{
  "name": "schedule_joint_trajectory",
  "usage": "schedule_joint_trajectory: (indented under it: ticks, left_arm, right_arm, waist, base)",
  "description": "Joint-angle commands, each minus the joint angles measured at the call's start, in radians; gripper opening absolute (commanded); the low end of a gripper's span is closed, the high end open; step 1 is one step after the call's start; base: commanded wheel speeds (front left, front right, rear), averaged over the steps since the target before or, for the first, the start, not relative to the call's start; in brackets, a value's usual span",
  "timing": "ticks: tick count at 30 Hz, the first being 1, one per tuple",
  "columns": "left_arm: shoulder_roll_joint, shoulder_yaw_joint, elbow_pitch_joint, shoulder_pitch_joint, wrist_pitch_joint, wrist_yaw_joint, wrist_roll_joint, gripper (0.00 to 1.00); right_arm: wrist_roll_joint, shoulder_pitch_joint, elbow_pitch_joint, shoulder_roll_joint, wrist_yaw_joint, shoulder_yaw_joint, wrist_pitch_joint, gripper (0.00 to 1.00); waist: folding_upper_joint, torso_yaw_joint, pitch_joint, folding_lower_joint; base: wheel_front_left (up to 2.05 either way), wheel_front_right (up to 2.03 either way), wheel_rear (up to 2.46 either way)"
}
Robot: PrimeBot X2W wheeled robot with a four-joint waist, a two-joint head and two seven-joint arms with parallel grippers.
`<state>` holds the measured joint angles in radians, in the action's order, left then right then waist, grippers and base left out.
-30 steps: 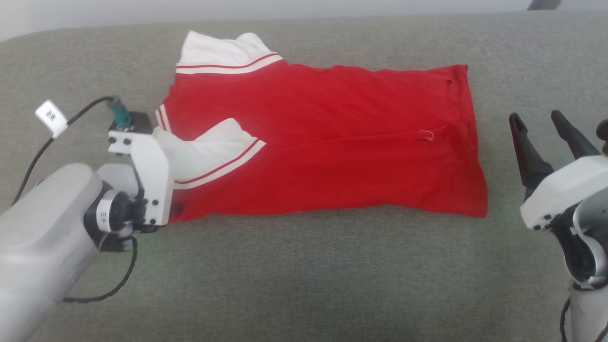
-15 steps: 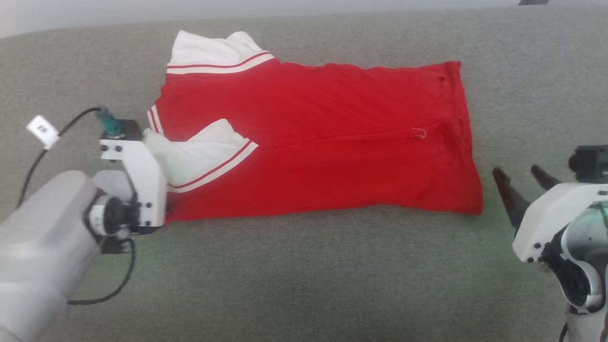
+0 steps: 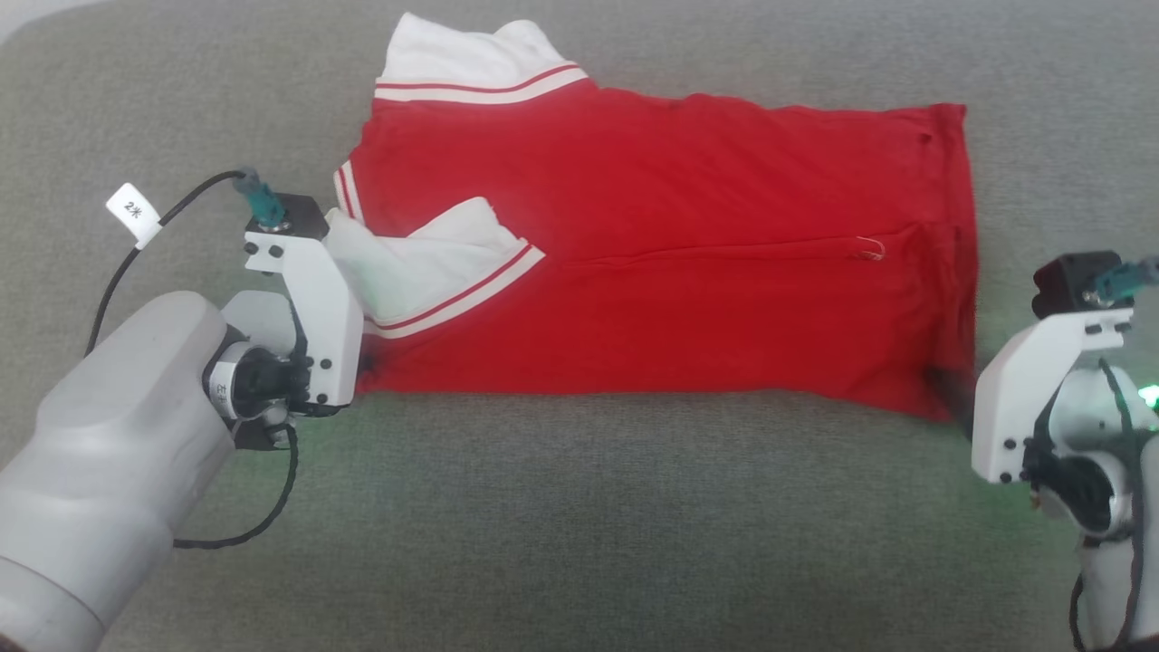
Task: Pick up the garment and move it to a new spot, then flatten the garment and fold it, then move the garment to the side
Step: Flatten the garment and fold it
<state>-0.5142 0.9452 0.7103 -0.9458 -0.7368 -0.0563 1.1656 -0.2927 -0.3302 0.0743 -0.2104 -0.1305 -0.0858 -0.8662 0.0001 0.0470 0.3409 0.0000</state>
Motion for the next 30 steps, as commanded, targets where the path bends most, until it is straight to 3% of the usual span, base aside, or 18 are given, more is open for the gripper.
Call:
schedule_joint_trajectory:
  ticks: [1, 3, 5, 13, 20, 24, 30]
  left_arm:
    - [0.042, 0.028, 0.033, 0.045, 0.013, 0.005, -0.013, 0.00]
    - [0.047, 0.026, 0.047, 0.042, 0.024, 0.013, -0.011, 0.00]
    - [0.052, 0.023, 0.059, 0.040, 0.032, 0.020, -0.009, 0.00]
    - [0.044, 0.010, 0.087, 0.033, 0.046, 0.036, 0.001, 0.00]
    - [-0.017, 0.014, 0.029, 0.029, 0.008, 0.020, -0.009, 0.00]
    - [-0.056, 0.016, -0.054, 0.043, -0.019, -0.014, -0.010, 0.00]
    - [-0.137, 0.014, -0.244, 0.094, -0.070, -0.116, 0.001, 0.00]
  right_arm:
    - [-0.013, -0.016, 0.041, -0.001, 0.000, 0.019, -0.023, 1.00]
    - [-0.019, -0.027, 0.078, -0.009, 0.000, 0.045, -0.035, 1.00]
    - [-0.021, -0.038, 0.103, -0.023, -0.001, 0.073, -0.032, 0.00]
    - [-0.041, -0.069, 0.130, -0.082, 0.001, 0.076, -0.009, 0.00]
    - [-0.084, -0.062, 0.066, -0.151, 0.001, 0.085, -0.035, 0.00]
    - [-0.102, -0.038, 0.013, -0.179, 0.001, 0.072, -0.067, 0.00]
    - [-0.117, 0.032, -0.081, -0.203, 0.001, 0.036, -0.133, 0.00]
  waist:
    - [-0.0001, 0.014, 0.012, 0.0000]
    - [-0.0001, 0.018, 0.016, 0.0000]
    - [-0.0001, 0.023, 0.018, 0.0000]
    - [-0.0001, 0.033, 0.010, 0.0000]
    - [-0.0001, 0.039, -0.018, 0.0000]
    - [-0.0001, 0.046, -0.038, 0.0000]
    - [-0.0001, 0.055, -0.058, 0.0000]
  base:
    - [0.00, 0.00, 0.00]
    - [0.00, 0.00, 0.00]
    - [0.00, 0.00, 0.00]
    - [0.00, 0.00, 0.00]
    - [0.00, 0.00, 0.00]
    - [0.00, 0.00, 0.00]
    - [0.00, 0.00, 0.00]
